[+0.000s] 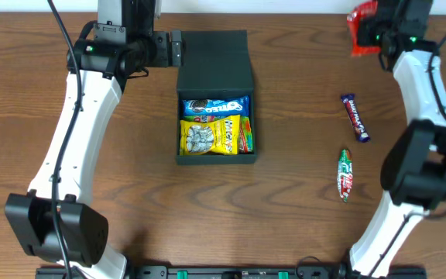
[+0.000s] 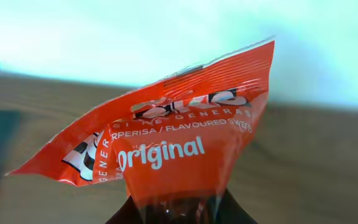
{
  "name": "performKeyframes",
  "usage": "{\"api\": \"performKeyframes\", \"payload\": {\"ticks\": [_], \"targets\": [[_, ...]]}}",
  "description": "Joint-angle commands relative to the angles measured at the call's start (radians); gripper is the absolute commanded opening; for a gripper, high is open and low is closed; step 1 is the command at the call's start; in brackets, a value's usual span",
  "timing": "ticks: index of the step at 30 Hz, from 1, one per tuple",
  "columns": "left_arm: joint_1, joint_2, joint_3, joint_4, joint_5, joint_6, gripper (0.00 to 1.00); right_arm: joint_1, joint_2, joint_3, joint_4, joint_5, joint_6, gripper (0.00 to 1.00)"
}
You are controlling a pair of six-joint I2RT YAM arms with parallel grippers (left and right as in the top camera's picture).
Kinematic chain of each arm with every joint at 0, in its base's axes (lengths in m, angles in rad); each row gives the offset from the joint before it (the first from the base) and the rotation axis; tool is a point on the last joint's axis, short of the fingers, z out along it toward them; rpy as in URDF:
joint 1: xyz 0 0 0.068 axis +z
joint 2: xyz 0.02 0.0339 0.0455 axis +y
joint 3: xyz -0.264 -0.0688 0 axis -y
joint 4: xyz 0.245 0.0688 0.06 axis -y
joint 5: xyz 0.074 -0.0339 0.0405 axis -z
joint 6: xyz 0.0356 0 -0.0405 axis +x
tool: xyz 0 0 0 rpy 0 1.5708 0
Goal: Pack container
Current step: 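Place the red Hacks bag into the box with the right gripper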
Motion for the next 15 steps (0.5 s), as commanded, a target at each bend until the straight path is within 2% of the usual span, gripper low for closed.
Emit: {"api": "performKeyframes", "payload": {"ticks": [1, 8, 15], "targets": [[0.011, -0.076, 0.021, 0.002, -0.018, 0.045, 0.95, 0.092, -0.095, 0.026, -0.077, -0.119, -0.072, 0.08], [0.087, -0.27, 0.021, -0.008, -0.042, 0.045, 0.95, 0.372, -0.138, 0.02, -0.351, -0.129, -0.14, 0.03], [0.206, -0.455, 0.021, -0.05, -0.042, 0.091, 0.95, 0.627, -0.13, 0.009, -0.525, -0.133, -0.351, 0.02]]}}
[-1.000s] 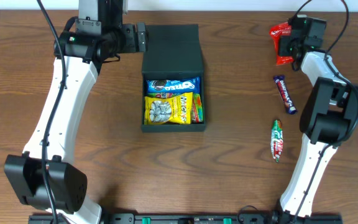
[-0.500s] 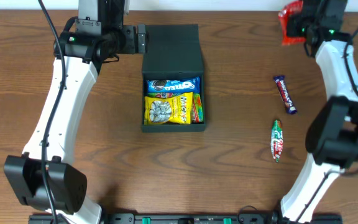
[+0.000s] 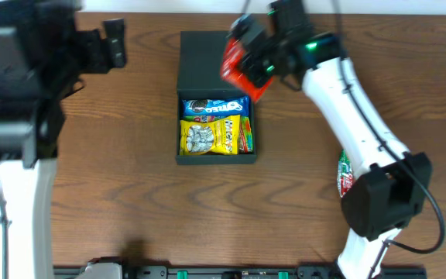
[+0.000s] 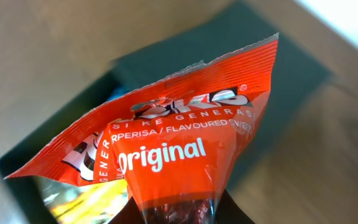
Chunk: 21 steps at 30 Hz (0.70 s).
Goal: Pack container
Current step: 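Place the red Hacks bag into the box with the right gripper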
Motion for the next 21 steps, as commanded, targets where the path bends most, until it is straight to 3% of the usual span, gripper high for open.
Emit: {"api": "performKeyframes", "payload": {"ticks": [1, 4, 11, 13, 14, 15, 21], "targets": [[0.025, -0.04, 0.021, -0.013, -0.004, 0.048, 0.95, 0.08, 0.01, -0.006, -0.04, -0.021, -0.143, 0.02], [0.027, -0.059, 0.021, -0.023, -0.003, 0.079, 0.95, 0.14, 0.027, -0.009, -0.084, -0.021, -0.204, 0.03], [0.027, -0.06, 0.021, -0.047, -0.003, 0.119, 0.95, 0.198, 0.115, -0.013, -0.124, -0.011, -0.208, 0.01], [0.027, -0.06, 0.021, -0.05, -0.003, 0.125, 0.95, 0.201, 0.149, -0.013, -0.146, -0.015, -0.208, 0.05], [0.027, -0.06, 0.021, -0.051, -0.003, 0.126, 0.95, 0.203, 0.162, -0.013, -0.156, -0.016, -0.208, 0.17], [0.027, -0.06, 0.021, -0.05, -0.003, 0.132, 0.95, 0.205, 0.171, -0.013, -0.165, -0.015, -0.208, 0.35], [0.027, -0.06, 0.021, -0.049, -0.003, 0.147, 0.95, 0.204, 0.156, 0.011, -0.167, -0.019, -0.177, 0.78]]}}
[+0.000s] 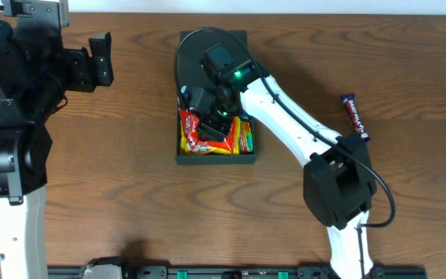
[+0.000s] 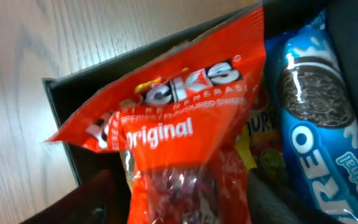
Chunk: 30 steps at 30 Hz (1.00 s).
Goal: Pack container
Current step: 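Place the red Hacks bag into the box with the right gripper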
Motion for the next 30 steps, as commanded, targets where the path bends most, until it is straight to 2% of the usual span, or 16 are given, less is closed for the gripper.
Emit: {"api": "performKeyframes", "payload": {"ticks": [1, 4, 6, 7, 8, 9, 15, 19, 24, 30], "targets": [[0.006, 0.002, 0.021, 0.003, -0.004, 0.023, 0.95, 0.003, -0.038, 0.029, 0.0, -0.013, 0.024, 0.79], [0.006, 0.003, 0.021, 0.003, -0.004, 0.023, 0.95, -0.009, -0.085, 0.078, 0.0, -0.027, 0.037, 0.8], [0.006, 0.003, 0.021, 0.003, -0.004, 0.023, 0.95, -0.014, -0.112, 0.103, 0.0, -0.065, 0.036, 0.76], [0.006, 0.003, 0.021, 0.003, -0.004, 0.023, 0.95, -0.018, -0.124, 0.111, 0.0, -0.088, 0.036, 0.61], [0.006, 0.003, 0.021, 0.003, -0.004, 0.023, 0.95, -0.023, -0.138, 0.115, 0.0, -0.111, 0.035, 0.24], [0.006, 0.003, 0.021, 0.003, -0.004, 0.023, 0.95, -0.027, -0.146, 0.115, -0.003, -0.125, 0.032, 0.03], [0.006, 0.003, 0.021, 0.003, -0.003, 0.022, 0.95, -0.07, -0.111, 0.01, -0.014, -0.27, -0.006, 0.02], [0.006, 0.003, 0.021, 0.003, -0.003, 0.022, 0.95, -0.089, -0.068, -0.064, 0.011, -0.28, -0.006, 0.01], [0.006, 0.003, 0.021, -0.006, -0.003, 0.022, 0.95, -0.09, -0.004, -0.173, 0.12, -0.284, -0.005, 0.02], [0.006, 0.003, 0.021, -0.017, -0.003, 0.022, 0.95, -0.088, 0.014, -0.206, 0.139, -0.285, -0.005, 0.01]]}}
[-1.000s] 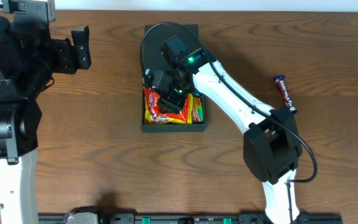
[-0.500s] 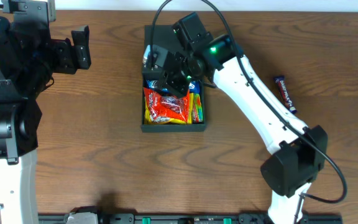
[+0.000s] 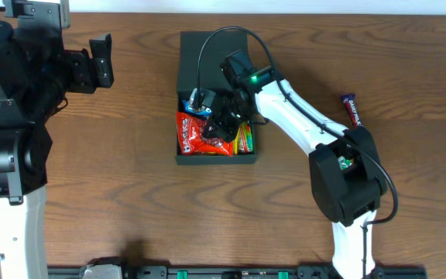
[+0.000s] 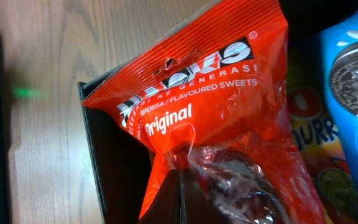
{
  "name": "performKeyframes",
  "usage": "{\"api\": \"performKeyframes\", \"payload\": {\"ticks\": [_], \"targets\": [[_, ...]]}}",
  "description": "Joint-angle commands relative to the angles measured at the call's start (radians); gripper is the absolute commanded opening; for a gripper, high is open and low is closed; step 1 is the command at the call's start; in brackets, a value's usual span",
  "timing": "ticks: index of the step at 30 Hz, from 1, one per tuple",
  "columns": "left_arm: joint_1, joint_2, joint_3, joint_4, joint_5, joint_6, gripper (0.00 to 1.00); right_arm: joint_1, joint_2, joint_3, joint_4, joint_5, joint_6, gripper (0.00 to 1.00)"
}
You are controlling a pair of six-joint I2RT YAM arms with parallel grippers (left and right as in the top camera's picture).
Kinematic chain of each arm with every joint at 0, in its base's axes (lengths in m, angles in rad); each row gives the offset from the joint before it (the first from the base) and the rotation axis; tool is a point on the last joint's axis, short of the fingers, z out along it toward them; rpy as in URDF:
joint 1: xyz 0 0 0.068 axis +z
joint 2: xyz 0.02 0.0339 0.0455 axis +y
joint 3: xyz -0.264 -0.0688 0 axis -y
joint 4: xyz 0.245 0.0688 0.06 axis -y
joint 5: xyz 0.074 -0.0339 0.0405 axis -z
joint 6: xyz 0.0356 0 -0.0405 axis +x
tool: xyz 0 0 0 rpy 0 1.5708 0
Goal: Pack container
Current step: 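Place the red Hacks bag into the box with the right gripper, then release the Hacks bag and move right gripper to the purple bar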
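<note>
The black container (image 3: pixel 215 160) sits at the table's middle back. A red "Original" sweets bag (image 3: pixel 198 133) (image 4: pixel 197 87) lies in its left part, on top of the other packs. My right gripper (image 3: pixel 221 118) (image 4: pixel 180 186) reaches into the container, its fingers (image 4: pixel 166 202) shut together with their tips against the bag's clear lower end. No fold of the bag shows between them. My left gripper (image 3: pixel 101 60) hangs open at the far left, well away from the container.
A blue Oreo pack (image 3: pixel 194 105) (image 4: pixel 353 93) and a yellow-green sweets pack (image 3: pixel 244 136) lie in the container too. A dark chocolate bar (image 3: pixel 351 108) lies at the right, partly under the right arm. The container's dark lid part (image 3: pixel 211 54) lies behind.
The right gripper's fingers were spread either side of the red bag; now they are shut together at its lower end. The camera sits a little farther back. The bag lies flatter in the container.
My right gripper held the red bag up at the far right back corner. Then it held the bag over the container's back. Then the bag was down in the container between spread fingers. Now it lies there with the fingers shut against it.
</note>
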Motion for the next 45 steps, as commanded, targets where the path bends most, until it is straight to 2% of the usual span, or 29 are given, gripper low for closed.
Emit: {"api": "performKeyframes", "payload": {"ticks": [1, 9, 14, 18, 24, 29, 34, 37, 45], "targets": [[0.006, 0.003, 0.021, -0.004, -0.003, 0.021, 0.95, -0.003, 0.028, -0.019, -0.006, 0.003, -0.012, 0.01], [0.006, 0.003, 0.021, -0.003, -0.003, 0.021, 0.95, -0.027, -0.014, 0.149, -0.084, -0.241, -0.016, 0.01], [0.006, 0.003, 0.021, -0.007, -0.003, 0.021, 0.95, -0.03, -0.002, 0.131, -0.061, -0.216, -0.034, 0.01], [0.006, 0.003, 0.021, -0.009, -0.003, 0.021, 0.95, -0.021, 0.019, 0.056, 0.003, -0.129, -0.034, 0.01], [0.006, 0.003, 0.021, -0.009, -0.002, 0.021, 0.95, -0.023, 0.072, -0.035, 0.054, -0.108, -0.015, 0.01], [0.006, 0.003, 0.021, -0.011, 0.0, 0.021, 0.95, -0.025, 0.074, -0.018, 0.061, -0.111, -0.002, 0.01], [0.006, 0.003, 0.021, -0.011, 0.0, 0.021, 0.95, -0.061, 0.003, 0.149, -0.04, -0.225, 0.026, 0.01], [0.006, 0.003, 0.021, -0.016, 0.0, 0.021, 0.95, -0.154, -0.082, 0.225, -0.098, -0.143, 0.028, 0.01], [0.006, 0.01, 0.021, -0.03, 0.012, 0.021, 0.95, -0.462, -0.124, 0.203, -0.254, 0.332, 0.107, 0.01]]}}
